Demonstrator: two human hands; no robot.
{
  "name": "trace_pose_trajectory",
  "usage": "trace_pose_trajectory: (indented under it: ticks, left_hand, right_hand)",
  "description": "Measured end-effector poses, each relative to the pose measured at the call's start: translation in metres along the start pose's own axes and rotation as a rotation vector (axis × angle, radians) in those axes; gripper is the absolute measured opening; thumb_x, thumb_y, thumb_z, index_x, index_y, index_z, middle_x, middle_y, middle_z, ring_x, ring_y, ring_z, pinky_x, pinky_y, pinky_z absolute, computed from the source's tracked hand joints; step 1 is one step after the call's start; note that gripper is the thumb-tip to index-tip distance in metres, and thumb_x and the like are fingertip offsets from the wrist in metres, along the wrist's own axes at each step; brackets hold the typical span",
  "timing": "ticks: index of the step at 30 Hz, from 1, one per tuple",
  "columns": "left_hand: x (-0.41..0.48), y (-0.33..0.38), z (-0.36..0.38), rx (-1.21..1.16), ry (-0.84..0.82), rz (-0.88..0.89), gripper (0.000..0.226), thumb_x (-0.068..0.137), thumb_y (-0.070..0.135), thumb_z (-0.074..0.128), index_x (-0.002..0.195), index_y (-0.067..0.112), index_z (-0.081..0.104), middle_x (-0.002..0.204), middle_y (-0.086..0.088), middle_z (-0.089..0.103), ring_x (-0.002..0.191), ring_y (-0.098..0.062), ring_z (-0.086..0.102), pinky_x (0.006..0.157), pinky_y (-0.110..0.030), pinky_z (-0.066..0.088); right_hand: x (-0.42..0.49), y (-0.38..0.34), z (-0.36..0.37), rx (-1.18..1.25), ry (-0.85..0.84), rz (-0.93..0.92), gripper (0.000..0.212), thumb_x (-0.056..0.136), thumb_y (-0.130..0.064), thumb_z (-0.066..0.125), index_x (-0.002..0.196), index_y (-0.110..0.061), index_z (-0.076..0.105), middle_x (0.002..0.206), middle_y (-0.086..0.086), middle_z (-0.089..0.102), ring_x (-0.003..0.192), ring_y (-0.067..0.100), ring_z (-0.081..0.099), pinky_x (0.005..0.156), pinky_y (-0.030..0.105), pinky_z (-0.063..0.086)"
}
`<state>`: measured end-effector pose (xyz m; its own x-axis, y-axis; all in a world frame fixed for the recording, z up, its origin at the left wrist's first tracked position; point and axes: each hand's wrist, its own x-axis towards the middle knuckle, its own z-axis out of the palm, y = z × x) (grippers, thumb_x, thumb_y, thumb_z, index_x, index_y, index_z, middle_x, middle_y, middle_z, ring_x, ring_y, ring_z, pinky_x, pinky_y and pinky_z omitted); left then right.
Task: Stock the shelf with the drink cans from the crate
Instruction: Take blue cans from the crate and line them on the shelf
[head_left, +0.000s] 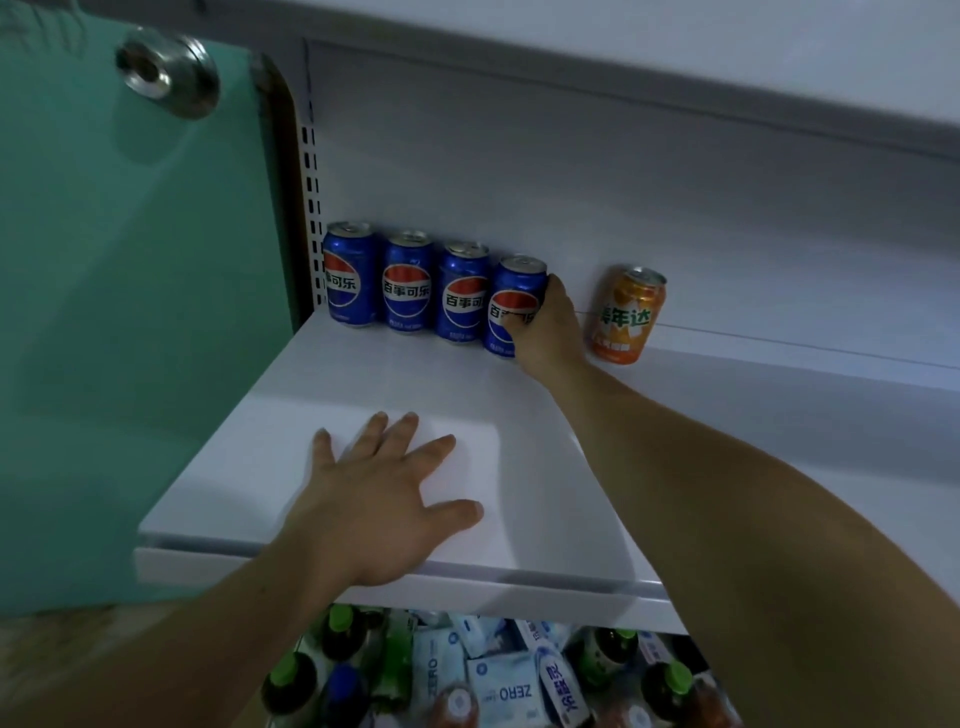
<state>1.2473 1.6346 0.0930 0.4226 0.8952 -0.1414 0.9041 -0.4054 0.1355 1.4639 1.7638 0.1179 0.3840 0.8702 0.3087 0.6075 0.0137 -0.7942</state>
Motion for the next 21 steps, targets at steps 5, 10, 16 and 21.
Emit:
trace_pose_trajectory:
  ticks: [5,10,16,21]
  left_hand:
    - [0.000,0.001,0.001,-0.010,-0.010,-0.004,0.076,0.082,0.079,0.020,0.147,0.047,-0.005,0.158,0.012,-0.017,0.145,-0.012,-0.019,0.115,-0.056,-0.012]
    - [0.003,0.000,-0.001,-0.023,0.000,-0.010,0.077,0.082,0.079,0.022,0.148,0.046,-0.001,0.159,0.011,-0.014,0.146,-0.013,-0.017,0.115,-0.056,-0.012]
    - [0.004,-0.002,-0.008,-0.064,-0.043,-0.039,0.081,0.079,0.082,0.026,0.149,0.047,0.006,0.160,0.010,-0.007,0.147,-0.015,-0.009,0.115,-0.057,-0.009]
    - [-0.006,0.030,-0.025,-0.202,-0.094,-0.038,0.079,0.083,0.070,0.046,0.150,0.033,0.022,0.160,0.002,0.013,0.146,-0.021,0.013,0.118,-0.049,0.009]
  right_hand:
    - [0.007,0.002,0.004,-0.042,0.010,0.037,0.065,0.091,-0.022,0.065,0.145,-0.016,0.030,0.143,0.007,0.047,0.128,0.026,0.049,0.103,0.041,0.043]
    - [0.007,-0.011,-0.012,-0.102,-0.127,0.140,0.073,0.090,-0.029,0.065,0.147,-0.011,0.022,0.144,0.013,0.043,0.128,0.032,0.049,0.091,0.037,0.046]
    - [-0.046,-0.021,-0.088,-0.469,-0.275,0.093,0.068,0.091,-0.048,0.056,0.146,-0.014,0.032,0.142,0.013,0.047,0.117,0.030,0.054,0.092,0.034,0.048]
    - [-0.124,-0.012,-0.197,-0.665,-0.260,0.172,0.068,0.094,-0.051,0.052,0.148,-0.016,0.033,0.151,0.008,0.040,0.134,0.028,0.041,0.106,0.032,0.034]
